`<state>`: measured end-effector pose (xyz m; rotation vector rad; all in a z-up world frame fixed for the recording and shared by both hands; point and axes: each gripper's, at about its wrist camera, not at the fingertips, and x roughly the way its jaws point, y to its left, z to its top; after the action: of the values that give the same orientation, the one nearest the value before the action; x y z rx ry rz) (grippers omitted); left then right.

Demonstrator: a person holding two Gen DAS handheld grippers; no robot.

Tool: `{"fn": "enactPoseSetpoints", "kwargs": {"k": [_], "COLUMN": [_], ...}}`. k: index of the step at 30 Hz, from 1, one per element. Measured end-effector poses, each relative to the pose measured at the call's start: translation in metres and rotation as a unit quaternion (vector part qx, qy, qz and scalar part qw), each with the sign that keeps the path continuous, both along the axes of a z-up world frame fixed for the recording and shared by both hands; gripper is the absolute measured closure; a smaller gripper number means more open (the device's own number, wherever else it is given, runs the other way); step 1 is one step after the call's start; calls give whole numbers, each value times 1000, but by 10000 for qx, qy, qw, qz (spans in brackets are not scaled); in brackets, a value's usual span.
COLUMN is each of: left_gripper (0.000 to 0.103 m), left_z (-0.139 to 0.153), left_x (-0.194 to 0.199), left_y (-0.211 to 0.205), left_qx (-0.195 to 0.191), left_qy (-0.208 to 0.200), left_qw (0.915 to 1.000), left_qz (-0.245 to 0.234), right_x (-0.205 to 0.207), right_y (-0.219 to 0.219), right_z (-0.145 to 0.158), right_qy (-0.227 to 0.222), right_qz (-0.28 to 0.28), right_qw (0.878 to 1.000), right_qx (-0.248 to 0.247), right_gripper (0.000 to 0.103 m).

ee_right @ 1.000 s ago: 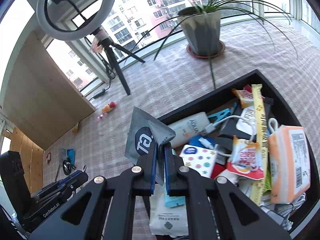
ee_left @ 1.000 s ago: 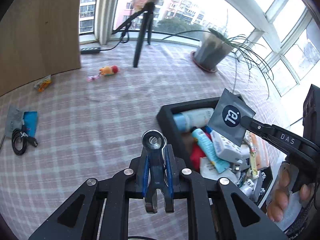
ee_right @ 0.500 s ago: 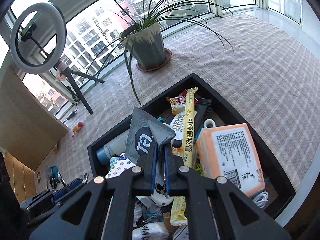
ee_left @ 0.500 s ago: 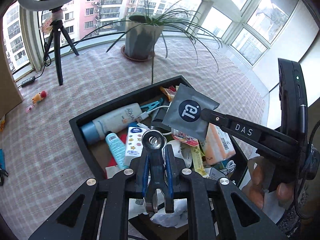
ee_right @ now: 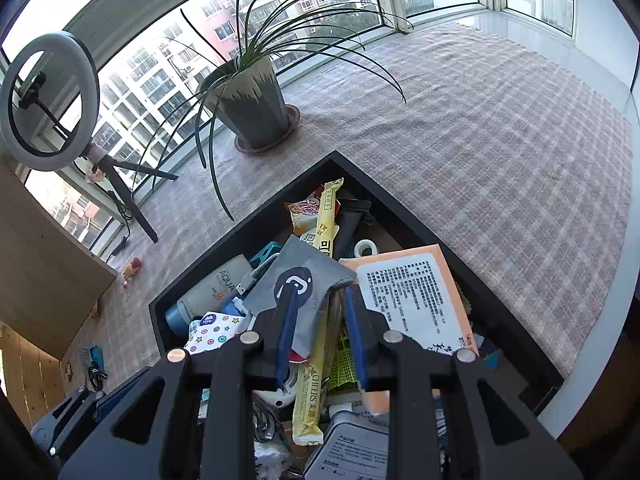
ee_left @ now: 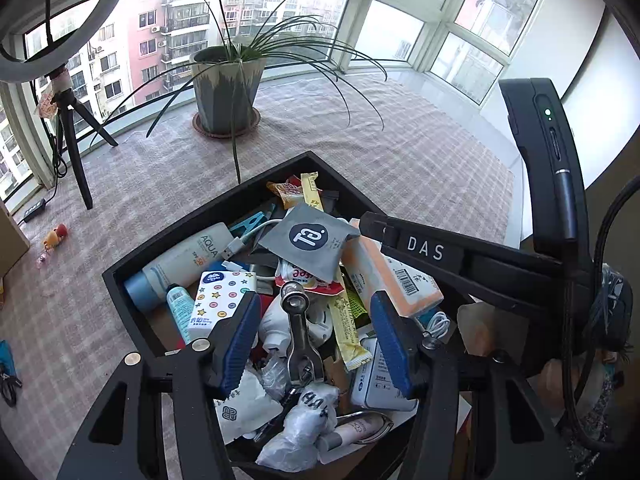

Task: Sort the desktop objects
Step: 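Open both grippers over the black tray to drop wrench and pouch, then move both grippers back to the items on the table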

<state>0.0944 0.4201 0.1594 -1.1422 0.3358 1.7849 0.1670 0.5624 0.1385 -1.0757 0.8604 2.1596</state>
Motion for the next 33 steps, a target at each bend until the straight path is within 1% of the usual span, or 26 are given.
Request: {"fn": "enactPoseSetpoints", "kwargs": {"k": [2,5,10,14,18,20,23,25,28,33], "left_gripper": [48,49,50,50,50,50,50,50,50,49], "left_z": [-1,-7,-13,-20,-32,-39,-51,-58,-69,-86], "left_x": [-10,-26,-60,-89,-119,-134,-156,-172,-190,-212], "left_y": [-9,-26,-62,-98,-138,-161,-196,-220,-255,-309], "left_qx": [3,-35,-79,-139,-218,-252,-364,-378,-453,-528], "left_qy": [-49,-72,-37,-18,-104,-130,-134,-249,-225,-310], "left_qw": [9999,9994,9963,9917,9841,9792,9697,9610,9475,9272], "left_qz": [121,345,861,1281,1759,2008,2414,2729,3158,3696], "right_x": [-5,-16,-41,-67,-98,-113,-137,-154,-178,-213], "right_y": [-5,-14,-34,-54,-79,-94,-122,-142,-172,-226], "right_z": [2,7,16,20,21,21,20,17,10,-3], "right_qy": [9,-12,19,21,27,57,47,23,-42,-144], "right_qz": [80,206,548,907,1308,1539,1922,2211,2596,3265], "right_qw": [10000,9997,9983,9956,9912,9879,9811,9750,9655,9450], "right_qx": [-8,113,218,248,220,206,236,217,173,152], "right_gripper": [78,78,78,79,77,76,76,76,76,75]}}
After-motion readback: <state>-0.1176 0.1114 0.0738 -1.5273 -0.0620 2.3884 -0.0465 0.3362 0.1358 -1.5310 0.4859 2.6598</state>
